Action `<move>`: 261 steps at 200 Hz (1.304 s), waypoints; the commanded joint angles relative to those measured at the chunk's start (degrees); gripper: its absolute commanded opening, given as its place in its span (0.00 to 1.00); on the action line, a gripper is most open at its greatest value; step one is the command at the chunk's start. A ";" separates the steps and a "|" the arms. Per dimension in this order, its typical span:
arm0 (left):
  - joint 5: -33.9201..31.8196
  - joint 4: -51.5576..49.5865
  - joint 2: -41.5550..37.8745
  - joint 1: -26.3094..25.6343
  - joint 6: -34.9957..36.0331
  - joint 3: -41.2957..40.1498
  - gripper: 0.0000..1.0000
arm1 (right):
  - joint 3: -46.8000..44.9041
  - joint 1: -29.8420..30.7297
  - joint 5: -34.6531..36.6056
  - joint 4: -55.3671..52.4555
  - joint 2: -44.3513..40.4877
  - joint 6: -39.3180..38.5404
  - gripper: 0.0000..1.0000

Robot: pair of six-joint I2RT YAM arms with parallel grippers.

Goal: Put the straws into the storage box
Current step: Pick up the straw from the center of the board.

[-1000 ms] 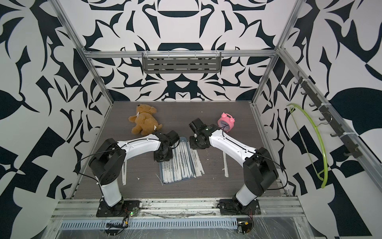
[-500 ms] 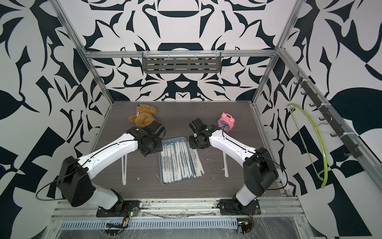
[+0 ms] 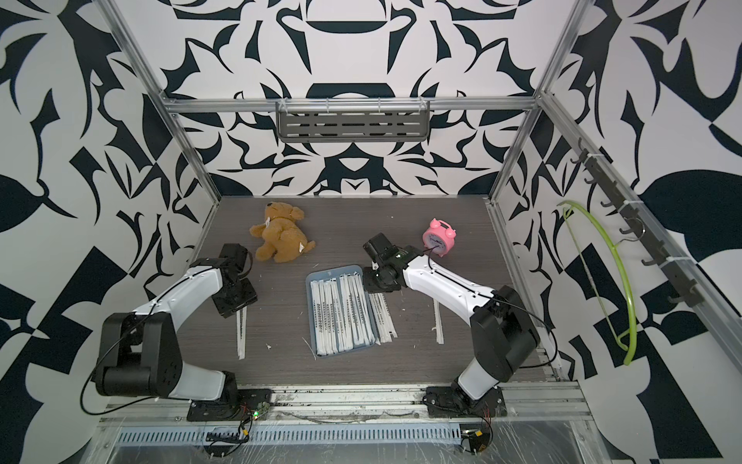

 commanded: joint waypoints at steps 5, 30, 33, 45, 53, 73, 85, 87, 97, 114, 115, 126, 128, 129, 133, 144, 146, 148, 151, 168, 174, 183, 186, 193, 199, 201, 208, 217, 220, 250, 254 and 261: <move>0.78 2.91 2.70 0.22 2.68 0.52 0.50 | 1.35 0.27 -0.31 0.15 -0.14 -0.39 0.27; -2.52 2.13 5.05 1.27 2.98 0.97 0.49 | 1.67 0.23 -0.13 0.06 0.03 -0.41 0.27; -2.66 2.14 5.21 1.54 3.06 0.92 0.49 | 1.69 0.23 -0.18 0.14 0.11 -0.34 0.27; -3.46 2.55 5.05 2.51 3.28 0.81 0.49 | 1.71 0.32 -0.30 0.13 0.19 -0.24 0.27; -3.52 2.95 4.77 3.05 3.54 0.64 0.49 | 1.63 0.43 -0.22 0.15 0.12 -0.15 0.27; -2.84 3.52 4.74 4.42 4.11 0.68 0.47 | 1.53 0.42 -0.07 -0.01 0.03 -0.14 0.27; -1.74 4.15 5.44 5.24 4.30 0.51 0.44 | 1.61 0.41 -0.04 -0.06 0.25 -0.14 0.27; -1.48 4.24 5.58 5.45 4.30 0.49 0.43 | 1.62 0.43 -0.03 -0.03 0.28 -0.19 0.27; -0.43 4.82 6.34 6.16 4.53 0.33 0.39 | 1.92 0.41 -0.04 -0.11 0.51 -0.23 0.27; 0.10 4.80 7.11 6.85 4.82 0.63 0.32 | 2.31 0.41 -0.04 -0.20 0.68 -0.32 0.27; 0.14 4.80 7.16 6.87 4.87 0.63 0.31 | 2.32 0.41 -0.06 -0.20 0.66 -0.32 0.27; 0.41 5.13 7.25 7.07 5.00 0.63 0.29 | 2.64 0.41 -0.11 -0.31 0.74 -0.32 0.27; 0.46 5.08 7.28 7.14 5.07 0.68 0.28 | 2.67 0.43 -0.11 -0.29 0.74 -0.32 0.27; 0.50 5.16 7.42 7.15 5.08 0.68 0.28 | 2.76 0.42 -0.14 -0.29 0.78 -0.36 0.27; 0.70 5.17 7.62 7.25 5.12 0.72 0.28 | 2.76 0.45 -0.13 -0.29 0.79 -0.41 0.27; 1.32 5.11 8.65 7.58 5.44 1.13 0.27 | 2.85 0.37 -0.01 -0.33 0.76 -0.41 0.27; 1.37 5.05 8.84 7.64 5.46 1.20 0.26 | 2.85 0.42 -0.04 -0.32 0.74 -0.36 0.27; 1.45 5.06 9.06 7.67 5.51 1.32 0.26 | 2.85 0.41 -0.07 -0.34 0.69 -0.40 0.27; 1.62 4.94 9.32 7.61 5.65 1.45 0.25 | 2.84 0.41 0.04 -0.37 0.65 -0.41 0.27; 2.44 4.85 10.74 7.61 6.00 2.12 0.22 | 2.69 0.41 0.09 -0.51 0.39 -0.36 0.27; 2.86 4.87 11.24 7.65 6.05 2.40 0.21 | 2.60 0.45 0.14 -0.55 0.24 -0.35 0.27; 3.43 5.03 11.43 7.60 6.04 2.56 0.18 | 2.50 0.41 0.33 -0.71 -0.03 -0.34 0.27; 3.63 5.10 11.41 7.65 6.05 2.54 0.17 | 2.49 0.41 0.37 -0.73 -0.12 -0.40 0.27; 4.16 5.39 11.34 7.67 5.99 2.48 0.14 | 2.33 0.42 0.58 -0.88 -0.26 -0.41 0.27; 4.56 5.42 11.18 7.51 6.05 2.46 0.12 | 2.25 0.42 0.66 -0.90 -0.48 -0.40 0.27; 4.66 5.42 11.12 7.51 5.97 2.45 0.12 | 2.17 0.41 0.70 -0.90 -0.56 -0.36 0.27; 4.89 5.17 10.76 7.56 5.97 2.47 0.11 | 2.02 0.46 0.73 -0.90 -0.67 -0.41 0.27; 4.86 4.55 9.98 7.38 6.01 2.74 0.10 | 1.91 0.41 0.73 -0.90 -0.71 -0.36 0.27; 4.77 4.27 9.64 7.27 6.04 2.82 0.10 | 1.91 0.41 0.72 -0.94 -0.66 -0.33 0.27; 3.80 1.47 6.22 6.42 6.23 4.33 0.09 | 2.21 0.54 0.34 -0.77 -0.10 -0.14 0.27; 3.71 1.21 5.77 6.19 6.21 4.55 0.09 | 2.36 0.56 0.32 -0.81 -0.02 -0.14 0.27; 3.56 0.49 5.18 5.73 6.15 4.82 0.09 | 2.65 0.50 0.35 -0.88 0.10 -0.14 0.27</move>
